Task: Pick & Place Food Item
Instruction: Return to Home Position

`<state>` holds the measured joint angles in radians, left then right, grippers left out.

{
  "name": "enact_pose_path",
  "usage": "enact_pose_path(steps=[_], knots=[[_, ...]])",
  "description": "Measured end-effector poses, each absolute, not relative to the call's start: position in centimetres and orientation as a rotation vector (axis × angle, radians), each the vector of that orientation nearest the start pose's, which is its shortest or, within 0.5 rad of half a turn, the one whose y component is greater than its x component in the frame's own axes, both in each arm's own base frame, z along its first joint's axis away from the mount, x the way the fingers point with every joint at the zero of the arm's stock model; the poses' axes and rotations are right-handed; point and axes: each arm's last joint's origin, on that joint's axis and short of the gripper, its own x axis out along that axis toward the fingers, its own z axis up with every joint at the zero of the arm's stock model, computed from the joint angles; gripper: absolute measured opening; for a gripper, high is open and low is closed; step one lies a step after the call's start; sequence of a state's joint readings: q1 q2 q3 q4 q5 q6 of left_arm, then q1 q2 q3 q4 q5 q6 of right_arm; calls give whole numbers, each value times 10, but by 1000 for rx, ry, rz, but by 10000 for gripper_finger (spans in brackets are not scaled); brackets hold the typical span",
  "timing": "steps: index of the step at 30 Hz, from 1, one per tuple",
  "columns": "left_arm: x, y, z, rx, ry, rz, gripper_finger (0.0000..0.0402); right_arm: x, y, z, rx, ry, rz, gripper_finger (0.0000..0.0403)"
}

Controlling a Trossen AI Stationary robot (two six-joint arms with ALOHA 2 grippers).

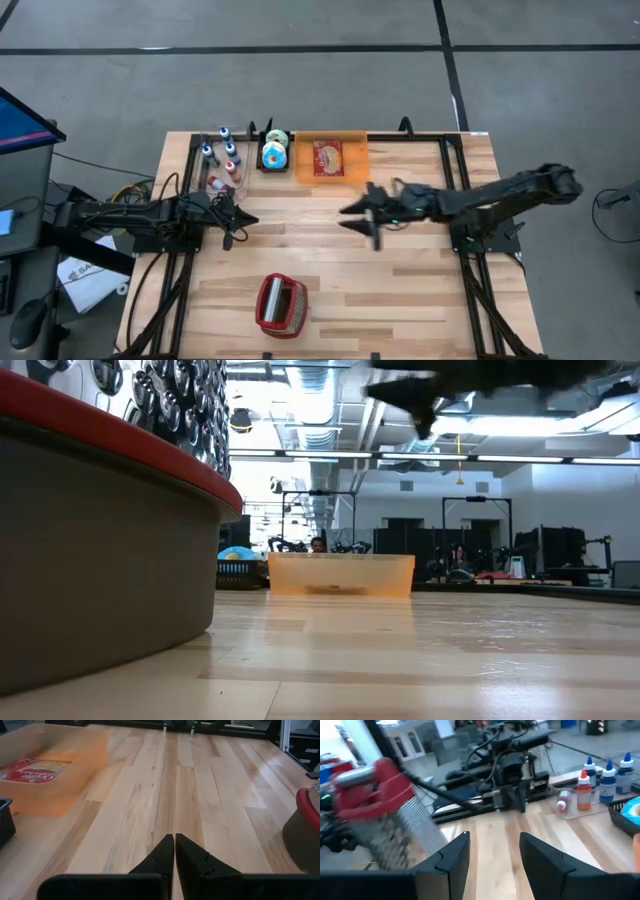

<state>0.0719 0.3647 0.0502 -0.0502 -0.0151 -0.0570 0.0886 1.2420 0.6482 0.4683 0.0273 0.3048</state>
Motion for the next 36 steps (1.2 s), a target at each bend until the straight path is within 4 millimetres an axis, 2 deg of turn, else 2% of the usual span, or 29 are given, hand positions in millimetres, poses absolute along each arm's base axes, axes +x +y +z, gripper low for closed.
enact_pose_path(steps=[6,12,21,33,36], knots=[[115,9,144,-67,362,96,11,201,17,224,263,-12,75,164],[115,9,145,-67,355,95,11,160,17,201,226,-33,113,164],[115,9,145,-67,355,94,11,127,15,172,184,-34,127,164],[115,9,145,-67,354,96,11,101,10,161,75,60,102,164],[115,9,146,-67,354,97,11,98,10,166,67,6,104,164]])
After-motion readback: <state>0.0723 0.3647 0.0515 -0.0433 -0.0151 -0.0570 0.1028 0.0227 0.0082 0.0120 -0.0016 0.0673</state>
